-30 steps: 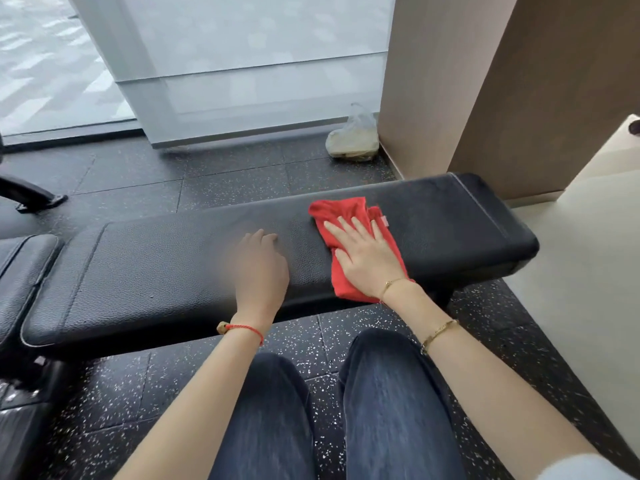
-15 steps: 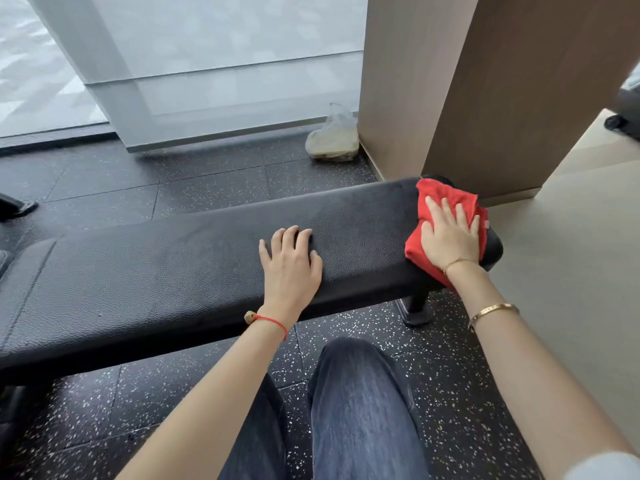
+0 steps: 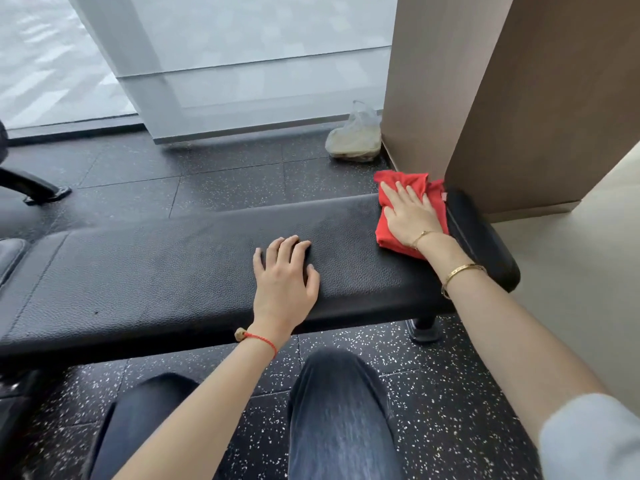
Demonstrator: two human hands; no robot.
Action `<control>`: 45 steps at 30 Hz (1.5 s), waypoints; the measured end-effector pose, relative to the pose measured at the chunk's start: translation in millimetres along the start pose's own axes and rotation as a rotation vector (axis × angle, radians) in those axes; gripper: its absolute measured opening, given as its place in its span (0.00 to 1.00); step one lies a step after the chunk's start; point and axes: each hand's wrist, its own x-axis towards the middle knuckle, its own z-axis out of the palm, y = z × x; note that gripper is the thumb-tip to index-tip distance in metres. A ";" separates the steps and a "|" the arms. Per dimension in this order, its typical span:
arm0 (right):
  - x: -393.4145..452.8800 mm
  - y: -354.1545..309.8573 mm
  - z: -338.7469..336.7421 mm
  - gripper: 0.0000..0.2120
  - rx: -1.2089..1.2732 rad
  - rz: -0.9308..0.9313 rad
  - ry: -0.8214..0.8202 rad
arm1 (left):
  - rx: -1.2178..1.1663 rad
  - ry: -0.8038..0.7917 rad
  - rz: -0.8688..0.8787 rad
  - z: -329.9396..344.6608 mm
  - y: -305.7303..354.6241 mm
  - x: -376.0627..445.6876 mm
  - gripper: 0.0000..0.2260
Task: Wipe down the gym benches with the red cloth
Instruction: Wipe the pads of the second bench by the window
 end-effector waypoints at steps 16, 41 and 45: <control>-33.3 -140.2 41.8 0.27 -0.003 -0.294 0.006 | -0.133 0.140 -0.024 -38.9 -67.3 -18.0 0.16; -69.9 -525.0 127.9 0.26 -0.011 -0.523 -0.049 | -0.057 0.202 -0.193 -139.7 -407.5 -65.8 0.14; -111.2 -498.7 129.1 0.27 -0.028 -0.609 0.019 | -0.108 0.179 -0.123 -133.5 -408.8 -56.9 0.14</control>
